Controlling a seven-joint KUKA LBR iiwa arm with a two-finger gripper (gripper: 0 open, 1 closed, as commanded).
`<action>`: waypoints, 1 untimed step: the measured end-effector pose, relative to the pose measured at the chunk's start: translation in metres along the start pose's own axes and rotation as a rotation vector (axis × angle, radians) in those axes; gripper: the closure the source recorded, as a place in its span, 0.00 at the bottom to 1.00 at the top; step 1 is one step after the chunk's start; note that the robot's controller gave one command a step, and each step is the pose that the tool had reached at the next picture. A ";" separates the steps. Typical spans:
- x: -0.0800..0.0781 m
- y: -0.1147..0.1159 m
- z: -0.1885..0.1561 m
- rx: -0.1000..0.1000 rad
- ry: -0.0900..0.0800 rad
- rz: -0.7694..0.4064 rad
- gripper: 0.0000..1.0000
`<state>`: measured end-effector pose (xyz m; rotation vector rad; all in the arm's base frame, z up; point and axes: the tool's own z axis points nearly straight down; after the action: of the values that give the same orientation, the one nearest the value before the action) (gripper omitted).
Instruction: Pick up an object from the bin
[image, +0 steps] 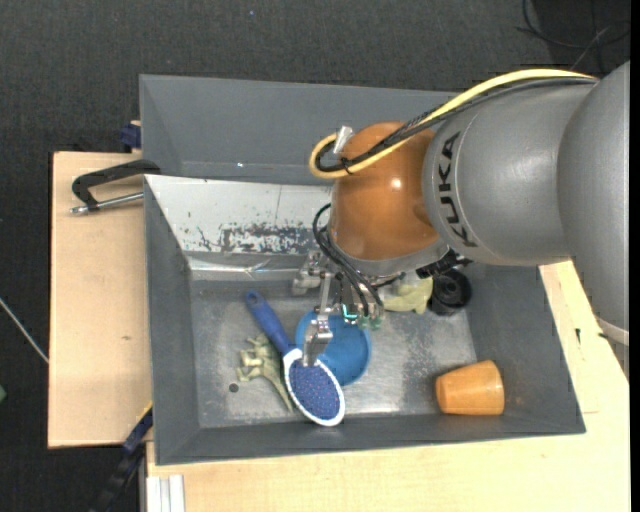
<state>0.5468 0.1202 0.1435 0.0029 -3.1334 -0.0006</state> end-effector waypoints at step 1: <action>-0.025 -0.059 0.069 0.000 -0.018 -0.195 0.00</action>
Offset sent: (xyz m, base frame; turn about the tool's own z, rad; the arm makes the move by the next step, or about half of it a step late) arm 0.0201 -0.0595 -0.0735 -0.1982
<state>0.5710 0.0612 0.0748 0.3096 -3.1363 -0.0019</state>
